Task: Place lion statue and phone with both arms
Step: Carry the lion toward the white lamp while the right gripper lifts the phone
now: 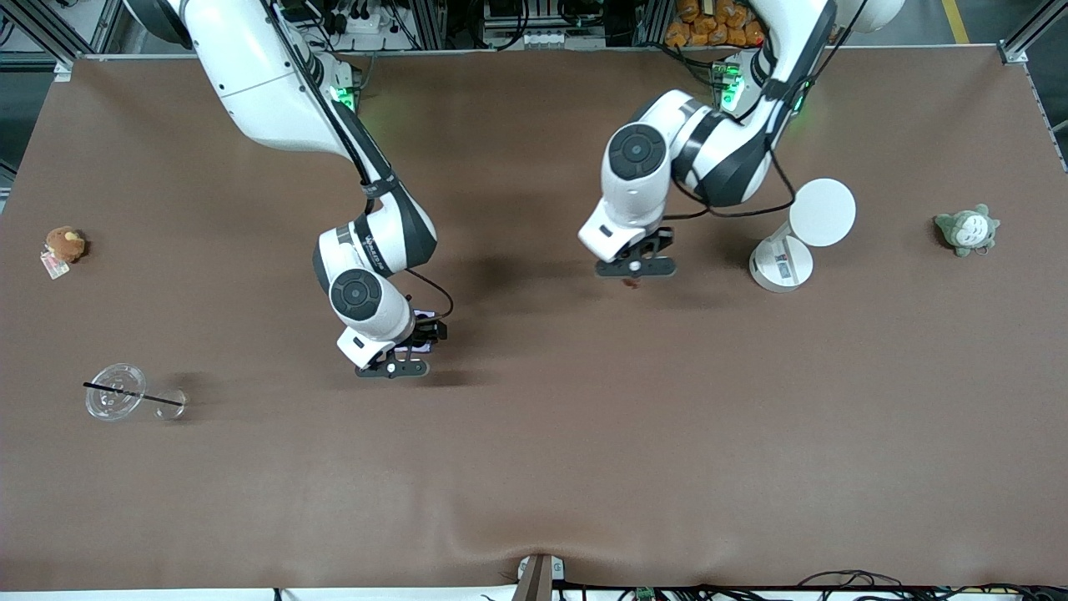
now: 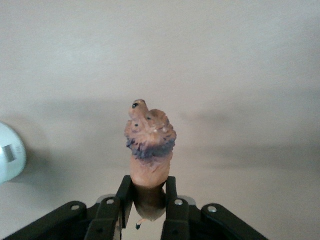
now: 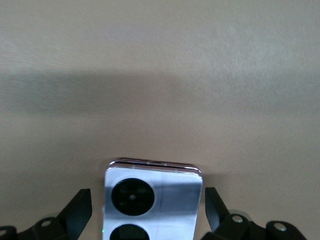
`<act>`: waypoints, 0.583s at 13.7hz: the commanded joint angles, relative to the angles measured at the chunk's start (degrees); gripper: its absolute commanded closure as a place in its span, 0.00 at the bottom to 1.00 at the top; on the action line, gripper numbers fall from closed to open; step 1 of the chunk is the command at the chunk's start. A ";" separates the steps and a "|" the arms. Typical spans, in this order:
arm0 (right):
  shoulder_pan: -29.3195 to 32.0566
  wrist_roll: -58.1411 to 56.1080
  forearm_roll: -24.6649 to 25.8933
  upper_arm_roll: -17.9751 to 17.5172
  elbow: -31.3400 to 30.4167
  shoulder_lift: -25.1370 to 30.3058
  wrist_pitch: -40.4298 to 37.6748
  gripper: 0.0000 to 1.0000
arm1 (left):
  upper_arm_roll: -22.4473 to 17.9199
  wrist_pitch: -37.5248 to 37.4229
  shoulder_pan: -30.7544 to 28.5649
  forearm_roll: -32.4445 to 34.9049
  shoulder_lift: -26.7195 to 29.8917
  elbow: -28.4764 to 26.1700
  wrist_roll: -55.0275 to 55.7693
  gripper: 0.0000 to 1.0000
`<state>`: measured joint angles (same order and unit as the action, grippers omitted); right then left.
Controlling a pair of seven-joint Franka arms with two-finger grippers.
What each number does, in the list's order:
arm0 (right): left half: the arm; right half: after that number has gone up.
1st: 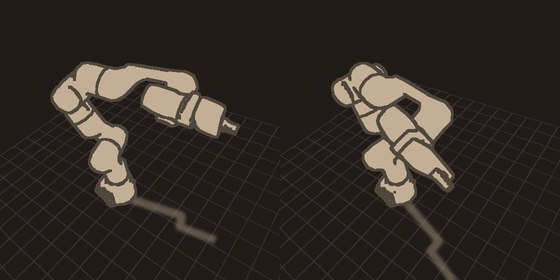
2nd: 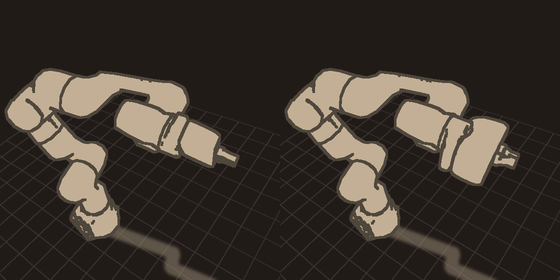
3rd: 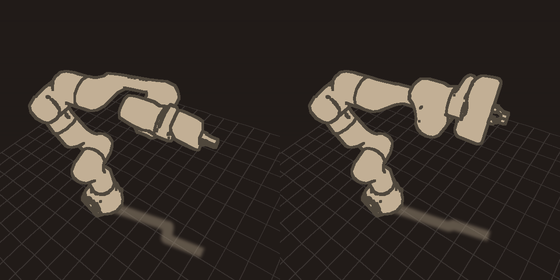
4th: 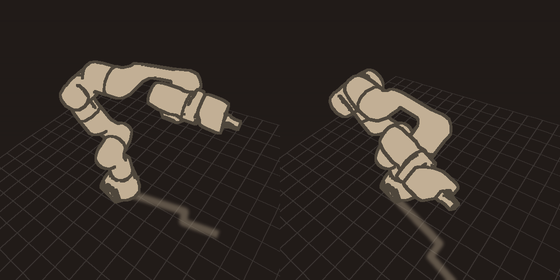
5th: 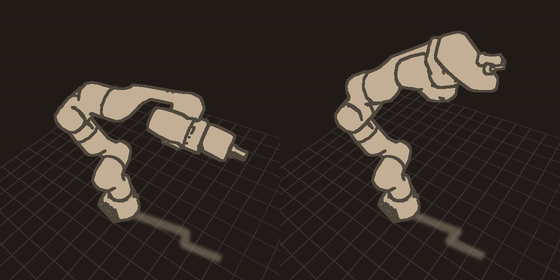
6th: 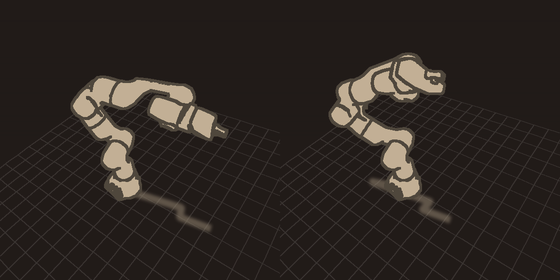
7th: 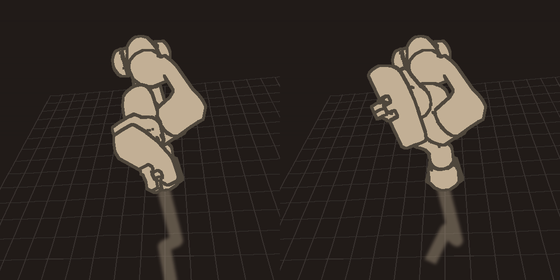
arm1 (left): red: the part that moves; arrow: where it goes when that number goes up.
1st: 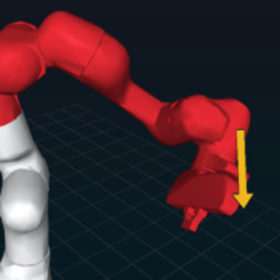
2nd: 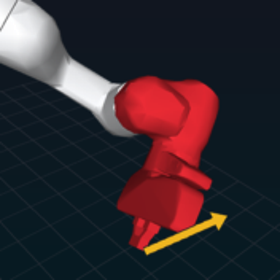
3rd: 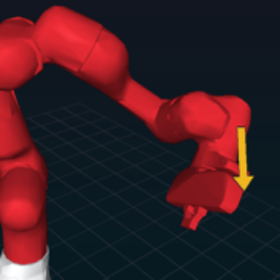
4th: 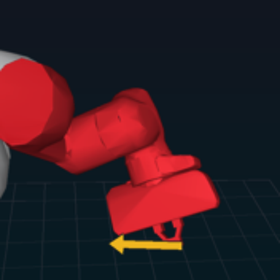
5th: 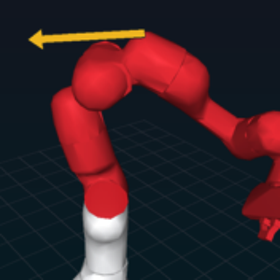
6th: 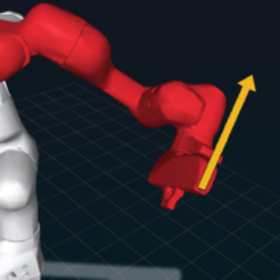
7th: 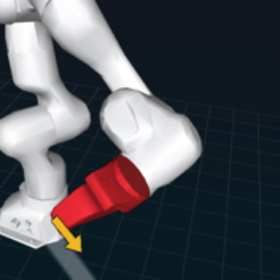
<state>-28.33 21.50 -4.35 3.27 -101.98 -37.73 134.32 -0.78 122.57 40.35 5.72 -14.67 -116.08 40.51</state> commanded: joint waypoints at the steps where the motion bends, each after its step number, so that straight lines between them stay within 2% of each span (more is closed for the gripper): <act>1: -1.11 3.37 -0.04 0.42 -1.03 0.55 0.77 0.00 | 0.61 3.02 -2.80 3.06 5.78 -8.44 -1.74 1.00; 5: -1.11 3.46 -0.04 0.51 -1.73 0.55 0.68 0.00 | 0.78 13.99 -7.72 3.07 10.00 -19.33 -5.16 1.00; 8: -1.55 5.91 -0.04 0.51 -2.43 0.55 0.68 0.00 | 0.96 16.65 -13.97 3.16 12.65 -24.10 -12.29 1.00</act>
<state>-28.75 24.66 -4.35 3.27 -103.31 -37.78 134.48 -0.57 137.26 29.97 7.73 -6.25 -135.65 31.24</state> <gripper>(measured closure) 0.000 0.700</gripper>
